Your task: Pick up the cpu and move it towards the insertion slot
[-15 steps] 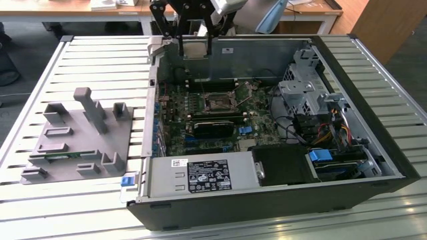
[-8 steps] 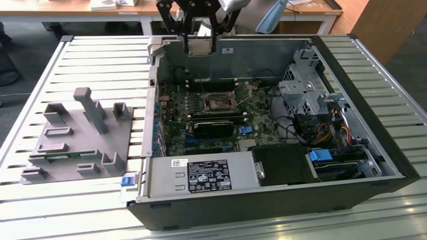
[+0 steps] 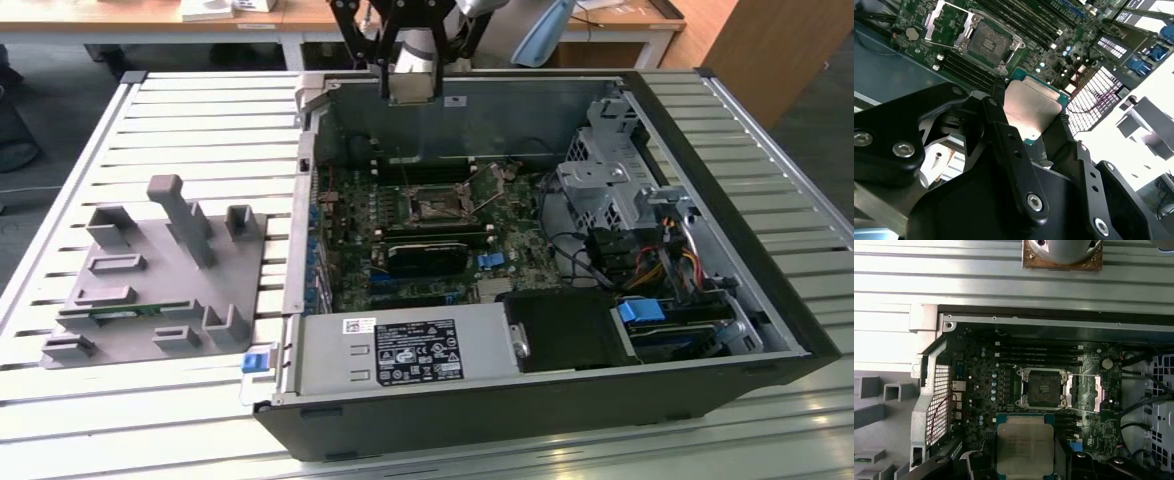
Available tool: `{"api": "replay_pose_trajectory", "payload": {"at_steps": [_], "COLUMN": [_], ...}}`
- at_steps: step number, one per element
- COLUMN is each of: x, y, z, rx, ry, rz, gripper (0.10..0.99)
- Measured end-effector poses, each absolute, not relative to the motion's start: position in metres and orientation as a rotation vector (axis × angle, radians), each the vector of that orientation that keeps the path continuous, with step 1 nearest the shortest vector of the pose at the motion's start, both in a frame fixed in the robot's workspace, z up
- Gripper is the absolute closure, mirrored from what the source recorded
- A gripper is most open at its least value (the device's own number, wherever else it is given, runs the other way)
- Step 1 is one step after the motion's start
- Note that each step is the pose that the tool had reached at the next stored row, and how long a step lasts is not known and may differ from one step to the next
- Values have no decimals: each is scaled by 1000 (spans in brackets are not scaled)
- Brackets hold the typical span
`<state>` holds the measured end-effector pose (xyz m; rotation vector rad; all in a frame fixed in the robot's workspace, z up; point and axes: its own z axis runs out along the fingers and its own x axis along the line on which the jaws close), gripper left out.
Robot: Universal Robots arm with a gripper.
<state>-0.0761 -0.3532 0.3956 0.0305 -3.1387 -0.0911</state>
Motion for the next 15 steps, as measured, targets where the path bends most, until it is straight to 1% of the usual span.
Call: {"api": "replay_pose_trajectory", "payload": {"at_steps": [15], "x": [-45], "y": [-336], "z": [392], "rx": [30], "ry": [-3139], "rz": [-91], "gripper": [541]}}
